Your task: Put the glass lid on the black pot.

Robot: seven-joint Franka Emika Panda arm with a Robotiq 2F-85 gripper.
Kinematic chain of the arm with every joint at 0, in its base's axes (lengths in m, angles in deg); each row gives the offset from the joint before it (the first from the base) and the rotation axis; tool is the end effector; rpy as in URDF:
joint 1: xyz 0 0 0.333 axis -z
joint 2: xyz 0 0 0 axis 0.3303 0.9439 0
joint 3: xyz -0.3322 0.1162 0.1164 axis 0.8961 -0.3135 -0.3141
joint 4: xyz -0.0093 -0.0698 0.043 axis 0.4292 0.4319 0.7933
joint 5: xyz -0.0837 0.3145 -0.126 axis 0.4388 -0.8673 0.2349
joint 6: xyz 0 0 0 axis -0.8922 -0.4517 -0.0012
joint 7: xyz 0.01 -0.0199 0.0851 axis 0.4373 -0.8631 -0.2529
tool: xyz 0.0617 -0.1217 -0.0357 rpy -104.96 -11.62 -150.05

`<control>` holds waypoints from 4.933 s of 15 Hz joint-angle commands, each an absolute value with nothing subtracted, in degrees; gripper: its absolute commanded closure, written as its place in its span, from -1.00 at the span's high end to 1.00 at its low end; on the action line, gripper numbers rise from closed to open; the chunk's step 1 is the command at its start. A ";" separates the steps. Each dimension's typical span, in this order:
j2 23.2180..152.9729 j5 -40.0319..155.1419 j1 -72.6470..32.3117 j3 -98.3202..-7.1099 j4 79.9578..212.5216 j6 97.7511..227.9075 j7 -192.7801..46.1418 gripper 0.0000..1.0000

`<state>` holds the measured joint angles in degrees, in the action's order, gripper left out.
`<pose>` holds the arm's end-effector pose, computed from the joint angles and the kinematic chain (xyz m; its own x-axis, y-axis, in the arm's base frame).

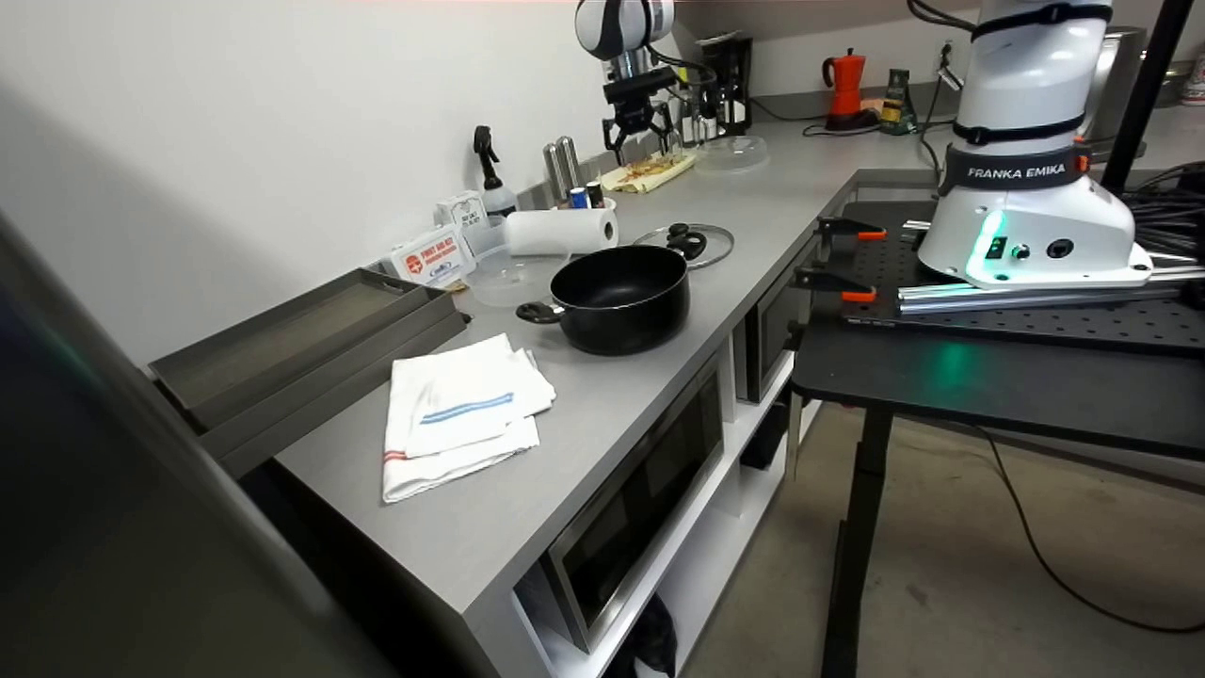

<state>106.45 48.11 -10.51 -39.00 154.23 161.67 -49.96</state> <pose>0.6049 -0.2675 0.2790 0.5610 -0.8266 0.0442 -0.8267 -0.5568 0.0802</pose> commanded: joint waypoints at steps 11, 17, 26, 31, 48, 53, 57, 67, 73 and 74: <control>113.49 40.36 -3.91 -43.56 154.30 168.47 -52.93 1.00; 118.23 37.52 -2.92 -44.86 153.37 172.05 -53.35 1.00; 118.68 35.12 -1.33 -44.62 156.96 175.16 -53.72 1.00; 118.62 34.49 -0.73 -45.07 158.57 176.83 -54.47 1.00; 117.47 34.44 -1.04 -46.84 162.73 181.25 -56.61 -0.26; 116.94 34.63 -1.19 -46.72 163.24 181.38 -56.80 -0.49; 115.08 35.38 -1.83 -45.78 164.97 182.12 -57.10 -0.49; 104.88 39.58 -3.96 -41.83 172.24 185.13 -60.64 -0.49; 98.22 46.73 -7.44 -37.55 173.48 183.07 -59.70 -0.49; 97.17 48.12 -8.01 -36.98 173.45 182.36 -59.67 -0.49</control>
